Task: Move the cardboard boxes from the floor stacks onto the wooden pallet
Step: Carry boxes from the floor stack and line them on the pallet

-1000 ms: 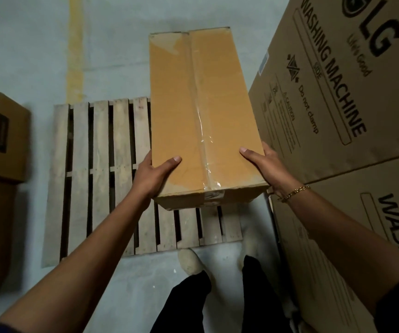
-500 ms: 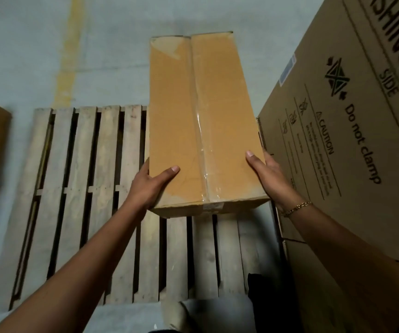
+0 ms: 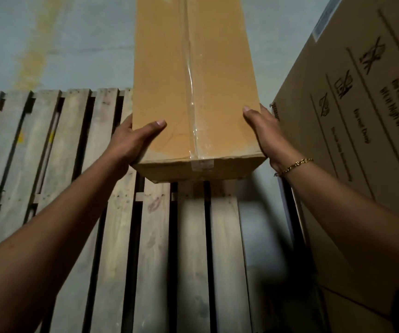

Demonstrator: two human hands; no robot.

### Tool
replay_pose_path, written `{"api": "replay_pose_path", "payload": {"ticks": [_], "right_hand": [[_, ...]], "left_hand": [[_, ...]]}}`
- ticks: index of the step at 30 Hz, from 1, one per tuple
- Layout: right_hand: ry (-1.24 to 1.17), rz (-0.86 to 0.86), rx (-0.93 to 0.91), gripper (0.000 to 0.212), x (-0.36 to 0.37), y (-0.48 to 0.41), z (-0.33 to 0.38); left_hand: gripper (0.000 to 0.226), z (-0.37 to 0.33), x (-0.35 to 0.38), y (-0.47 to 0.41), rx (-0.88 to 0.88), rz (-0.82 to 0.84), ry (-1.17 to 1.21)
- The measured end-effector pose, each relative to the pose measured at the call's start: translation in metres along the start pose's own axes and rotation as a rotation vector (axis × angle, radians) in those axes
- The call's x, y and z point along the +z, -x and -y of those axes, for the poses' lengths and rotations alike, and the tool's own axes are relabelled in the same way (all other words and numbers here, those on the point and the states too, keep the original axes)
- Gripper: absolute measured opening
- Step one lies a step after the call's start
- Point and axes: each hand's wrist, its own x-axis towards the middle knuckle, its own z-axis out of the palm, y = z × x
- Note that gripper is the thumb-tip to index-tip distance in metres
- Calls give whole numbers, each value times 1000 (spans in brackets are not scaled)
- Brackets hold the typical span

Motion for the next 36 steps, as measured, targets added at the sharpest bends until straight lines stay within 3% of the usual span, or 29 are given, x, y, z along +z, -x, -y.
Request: {"api": "replay_pose_path", "payload": {"ticks": [4, 9, 13, 16, 21, 26, 36], "right_hand": [[28, -1, -23, 77, 7, -28, -26], [42, 2, -27, 44, 14, -41, -62], [54, -7, 11, 62, 20, -38, -84], [39, -1, 5, 58, 27, -34, -98], [42, 11, 3, 48, 35, -32, -105], [38, 3, -10, 55, 39, -27, -100], [37, -16, 15, 67, 39, -21, -97]], "left_hand": [[77, 25, 9, -31, 11, 31, -7], [96, 55, 15, -43, -4, 56, -3], [106, 77, 21, -40, -12, 88, 15], [113, 91, 22, -37, -22, 91, 18], [88, 102, 22, -29, -14, 71, 11], [69, 98, 23, -26, 3, 44, 38], [72, 101, 23, -28, 31, 62, 31]]}}
